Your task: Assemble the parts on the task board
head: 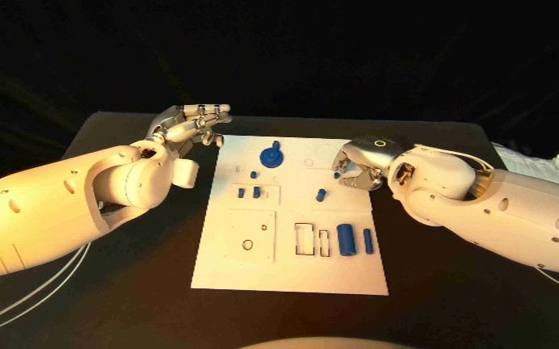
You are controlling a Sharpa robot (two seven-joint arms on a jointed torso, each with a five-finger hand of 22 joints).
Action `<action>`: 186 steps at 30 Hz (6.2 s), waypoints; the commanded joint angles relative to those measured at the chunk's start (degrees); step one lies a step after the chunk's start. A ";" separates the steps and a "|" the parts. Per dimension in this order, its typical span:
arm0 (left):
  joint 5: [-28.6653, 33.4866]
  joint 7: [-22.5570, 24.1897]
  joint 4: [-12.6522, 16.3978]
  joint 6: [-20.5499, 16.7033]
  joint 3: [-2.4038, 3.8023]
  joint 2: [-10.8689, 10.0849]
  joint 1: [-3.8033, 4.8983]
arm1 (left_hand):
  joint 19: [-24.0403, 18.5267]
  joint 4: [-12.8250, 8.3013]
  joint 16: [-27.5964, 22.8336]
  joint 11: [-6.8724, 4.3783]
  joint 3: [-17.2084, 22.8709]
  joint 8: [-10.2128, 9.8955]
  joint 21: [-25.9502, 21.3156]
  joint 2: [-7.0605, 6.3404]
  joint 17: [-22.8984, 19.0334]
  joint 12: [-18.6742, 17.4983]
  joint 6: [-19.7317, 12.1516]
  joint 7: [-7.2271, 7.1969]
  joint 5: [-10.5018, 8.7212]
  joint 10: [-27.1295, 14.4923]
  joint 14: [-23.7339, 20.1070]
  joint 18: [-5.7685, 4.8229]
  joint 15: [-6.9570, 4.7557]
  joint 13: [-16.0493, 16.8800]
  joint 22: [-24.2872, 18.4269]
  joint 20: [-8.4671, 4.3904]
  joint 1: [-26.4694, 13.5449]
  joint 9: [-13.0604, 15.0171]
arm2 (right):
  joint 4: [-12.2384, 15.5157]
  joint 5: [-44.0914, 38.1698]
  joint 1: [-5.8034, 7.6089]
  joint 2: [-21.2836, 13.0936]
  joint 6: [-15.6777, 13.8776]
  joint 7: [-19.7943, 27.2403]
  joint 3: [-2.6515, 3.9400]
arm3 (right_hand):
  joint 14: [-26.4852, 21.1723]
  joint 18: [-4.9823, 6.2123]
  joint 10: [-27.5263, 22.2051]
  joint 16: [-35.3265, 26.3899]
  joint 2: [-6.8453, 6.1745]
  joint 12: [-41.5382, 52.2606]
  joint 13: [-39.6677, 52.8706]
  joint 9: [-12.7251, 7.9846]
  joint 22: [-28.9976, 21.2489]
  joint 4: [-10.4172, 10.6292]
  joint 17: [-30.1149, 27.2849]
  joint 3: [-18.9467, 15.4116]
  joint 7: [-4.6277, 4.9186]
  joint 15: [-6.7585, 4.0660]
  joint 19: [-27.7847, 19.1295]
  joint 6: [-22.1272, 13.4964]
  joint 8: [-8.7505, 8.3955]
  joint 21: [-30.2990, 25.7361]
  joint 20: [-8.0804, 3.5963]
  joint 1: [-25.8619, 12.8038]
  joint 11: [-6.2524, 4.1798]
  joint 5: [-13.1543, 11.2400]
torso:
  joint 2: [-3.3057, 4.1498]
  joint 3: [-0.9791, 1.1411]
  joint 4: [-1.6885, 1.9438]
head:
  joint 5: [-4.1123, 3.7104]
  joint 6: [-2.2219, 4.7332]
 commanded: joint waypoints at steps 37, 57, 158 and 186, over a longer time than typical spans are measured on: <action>1.48 1.21 0.05 0.49 0.03 -0.24 0.01 | -0.37 -0.09 -0.67 0.38 -0.97 0.03 -0.78 0.47 -0.86 0.64 -0.28 0.56 -0.15 -1.07 -0.60 0.62 0.31 0.09 -0.52 0.14 -0.21 -0.07 | -3.04 -0.13 -0.59 3.14 3.55 -1.38 0.00 | 2.47 0.42 5.13 0.58 2.01 0.06 -5.11 0.84 0.87 -2.59 0.51 10.45 -0.19 -0.37 0.82 3.87 0.46 0.18 -0.31 0.93 -0.30 -4.26 | 0.05 -0.03 -0.01 | 0.02 -0.64; 0.41 0.77 0.20 1.28 0.03 -0.57 0.01 | -0.25 -0.48 -0.69 0.26 -1.29 0.78 -1.13 0.97 -1.20 1.21 0.79 0.33 -0.06 -1.43 -0.71 0.66 0.25 0.17 -0.79 0.14 0.22 0.16 | -0.05 1.09 -0.59 1.85 -6.25 -1.53 0.39 | 2.62 0.06 6.87 0.94 2.90 -0.43 -5.70 1.34 2.92 -5.01 0.54 13.78 0.07 -0.46 1.61 4.76 0.37 1.48 -0.50 1.62 -0.36 -6.07 | -0.08 -0.03 -0.06 | -0.40 -0.44; 0.33 -0.53 0.35 2.81 0.03 0.15 0.00 | -0.11 -0.65 -0.65 0.45 -1.75 0.72 -1.41 0.97 -1.44 1.38 0.32 0.48 0.06 -2.35 -0.75 0.63 0.34 0.08 -1.01 0.17 0.15 0.02 | 5.67 -1.38 -10.36 13.77 -6.49 -3.68 0.03 | 1.74 1.17 -2.36 -0.62 -0.92 -0.59 -7.35 -0.46 -3.02 -5.22 -2.72 11.12 1.01 1.14 -0.95 -3.98 -0.55 -2.04 0.66 -4.17 1.62 -5.48 | 0.00 -0.07 0.04 | 4.90 -1.86; -0.01 -1.48 0.60 3.94 0.02 -0.45 -0.01 | 0.01 -0.70 -0.43 0.55 -1.98 0.69 -1.52 1.04 -1.31 1.43 0.03 0.53 0.01 -2.99 -0.64 0.62 0.42 0.01 -1.11 0.22 0.11 -0.04 | 12.47 4.69 -5.57 -1.16 -3.17 -7.10 2.08 | 1.39 1.36 -9.13 -2.07 -2.26 1.77 -7.35 -1.09 -5.13 -4.53 -5.61 2.63 -0.58 1.58 -0.71 -5.42 -0.46 -3.69 1.35 -4.95 2.28 -1.88 | -0.22 -0.25 -0.50 | 3.33 -0.78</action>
